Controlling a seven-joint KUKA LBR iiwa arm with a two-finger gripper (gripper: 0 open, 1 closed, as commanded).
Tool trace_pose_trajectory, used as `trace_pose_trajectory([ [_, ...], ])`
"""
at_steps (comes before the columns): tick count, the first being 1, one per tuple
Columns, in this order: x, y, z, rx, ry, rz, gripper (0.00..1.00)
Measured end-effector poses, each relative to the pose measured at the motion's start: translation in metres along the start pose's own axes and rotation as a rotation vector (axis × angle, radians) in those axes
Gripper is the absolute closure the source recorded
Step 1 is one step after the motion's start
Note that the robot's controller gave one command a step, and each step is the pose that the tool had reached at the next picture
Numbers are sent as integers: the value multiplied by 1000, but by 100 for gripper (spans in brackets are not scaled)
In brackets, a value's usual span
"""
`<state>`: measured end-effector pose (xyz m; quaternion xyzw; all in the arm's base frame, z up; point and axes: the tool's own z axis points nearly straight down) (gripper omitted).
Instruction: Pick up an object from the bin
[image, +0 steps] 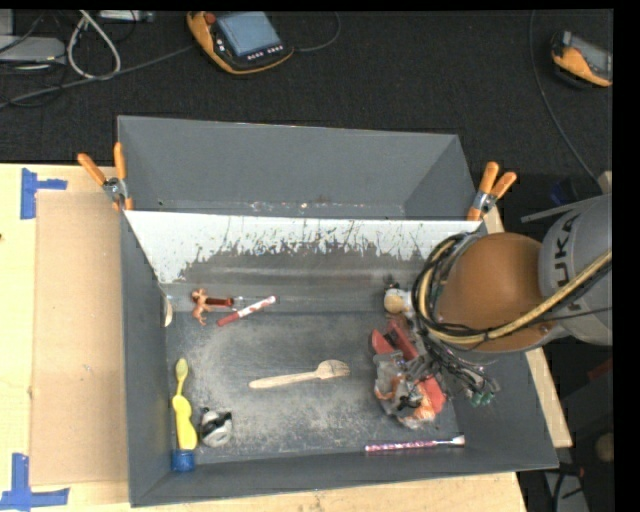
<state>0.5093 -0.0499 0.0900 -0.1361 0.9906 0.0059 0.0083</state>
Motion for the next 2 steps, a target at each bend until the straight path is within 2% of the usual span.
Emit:
trace_pose_trajectory([
  [1,-17,14,11,3,-3,-148,100],
  [2,5,4,-27,0,-1,-111,100],
])
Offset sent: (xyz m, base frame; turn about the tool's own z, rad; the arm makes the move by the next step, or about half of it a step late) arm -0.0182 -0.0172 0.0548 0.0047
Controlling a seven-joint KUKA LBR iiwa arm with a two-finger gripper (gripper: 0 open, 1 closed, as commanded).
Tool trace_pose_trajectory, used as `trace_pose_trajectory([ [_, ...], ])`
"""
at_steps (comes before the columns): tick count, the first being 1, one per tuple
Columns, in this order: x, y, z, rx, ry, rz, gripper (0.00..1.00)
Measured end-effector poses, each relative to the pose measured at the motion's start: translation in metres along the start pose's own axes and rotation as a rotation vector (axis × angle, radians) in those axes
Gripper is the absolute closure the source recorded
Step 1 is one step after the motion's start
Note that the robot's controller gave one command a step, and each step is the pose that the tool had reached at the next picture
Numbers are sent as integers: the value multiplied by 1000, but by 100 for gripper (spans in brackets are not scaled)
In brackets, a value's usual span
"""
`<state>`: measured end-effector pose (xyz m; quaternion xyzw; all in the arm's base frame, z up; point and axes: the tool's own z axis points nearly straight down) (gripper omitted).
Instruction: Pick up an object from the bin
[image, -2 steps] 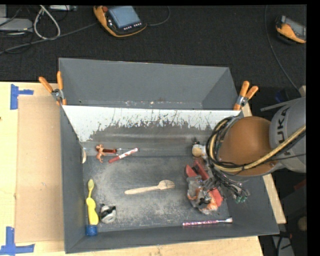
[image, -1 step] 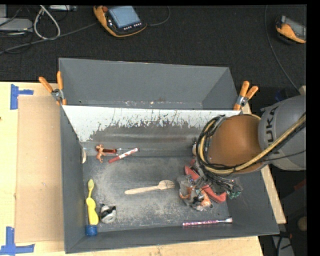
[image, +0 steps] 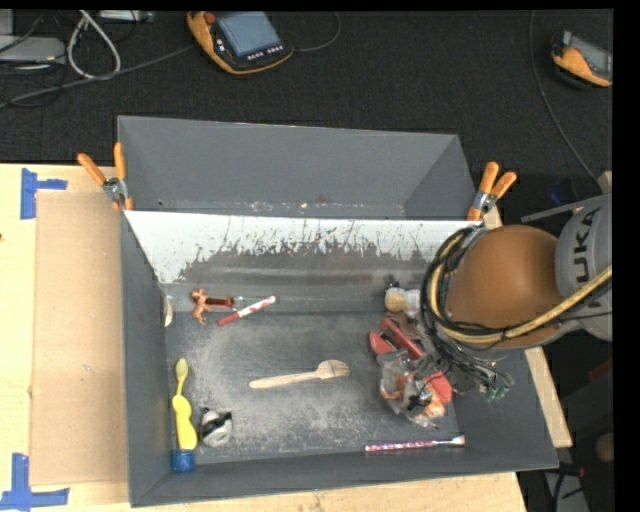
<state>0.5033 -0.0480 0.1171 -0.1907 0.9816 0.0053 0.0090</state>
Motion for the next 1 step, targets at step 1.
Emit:
trace_pose_trajectory([
  [1,7,-10,1,-1,-1,34,100],
])
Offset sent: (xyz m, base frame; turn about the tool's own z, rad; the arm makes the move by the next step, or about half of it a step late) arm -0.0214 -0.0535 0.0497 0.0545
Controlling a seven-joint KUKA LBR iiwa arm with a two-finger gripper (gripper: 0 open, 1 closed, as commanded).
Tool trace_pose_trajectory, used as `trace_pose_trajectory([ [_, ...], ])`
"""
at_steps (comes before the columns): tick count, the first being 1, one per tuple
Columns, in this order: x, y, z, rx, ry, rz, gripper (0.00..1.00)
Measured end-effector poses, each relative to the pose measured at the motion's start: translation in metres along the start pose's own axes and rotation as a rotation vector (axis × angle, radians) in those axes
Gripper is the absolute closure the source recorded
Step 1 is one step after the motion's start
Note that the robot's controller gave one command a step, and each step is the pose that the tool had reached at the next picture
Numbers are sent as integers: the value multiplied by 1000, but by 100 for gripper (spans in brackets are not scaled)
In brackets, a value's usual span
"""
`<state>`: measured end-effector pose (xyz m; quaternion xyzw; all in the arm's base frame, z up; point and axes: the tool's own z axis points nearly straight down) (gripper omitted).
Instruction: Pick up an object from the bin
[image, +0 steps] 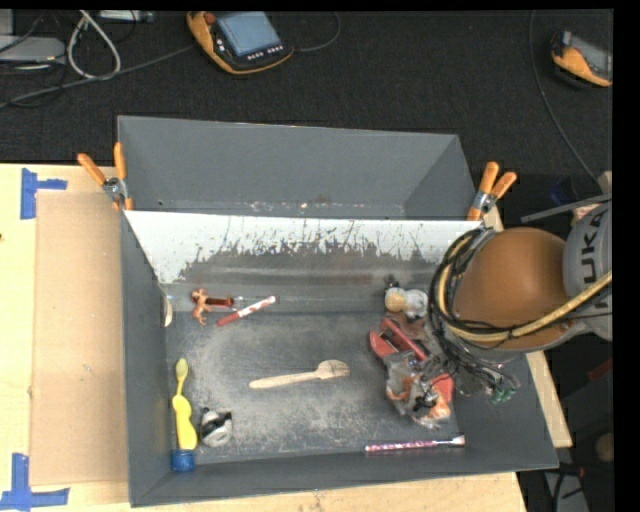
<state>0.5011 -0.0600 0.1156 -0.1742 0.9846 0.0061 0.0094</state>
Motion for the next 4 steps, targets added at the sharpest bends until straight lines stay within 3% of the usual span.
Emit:
trace_pose_trajectory([
  [1,8,-5,-1,-4,5,-196,100],
  [2,19,-52,-54,-7,3,-551,100],
  [3,24,-77,-58,-8,3,-319,100],
  [4,21,-83,-127,-6,1,-488,100],
])
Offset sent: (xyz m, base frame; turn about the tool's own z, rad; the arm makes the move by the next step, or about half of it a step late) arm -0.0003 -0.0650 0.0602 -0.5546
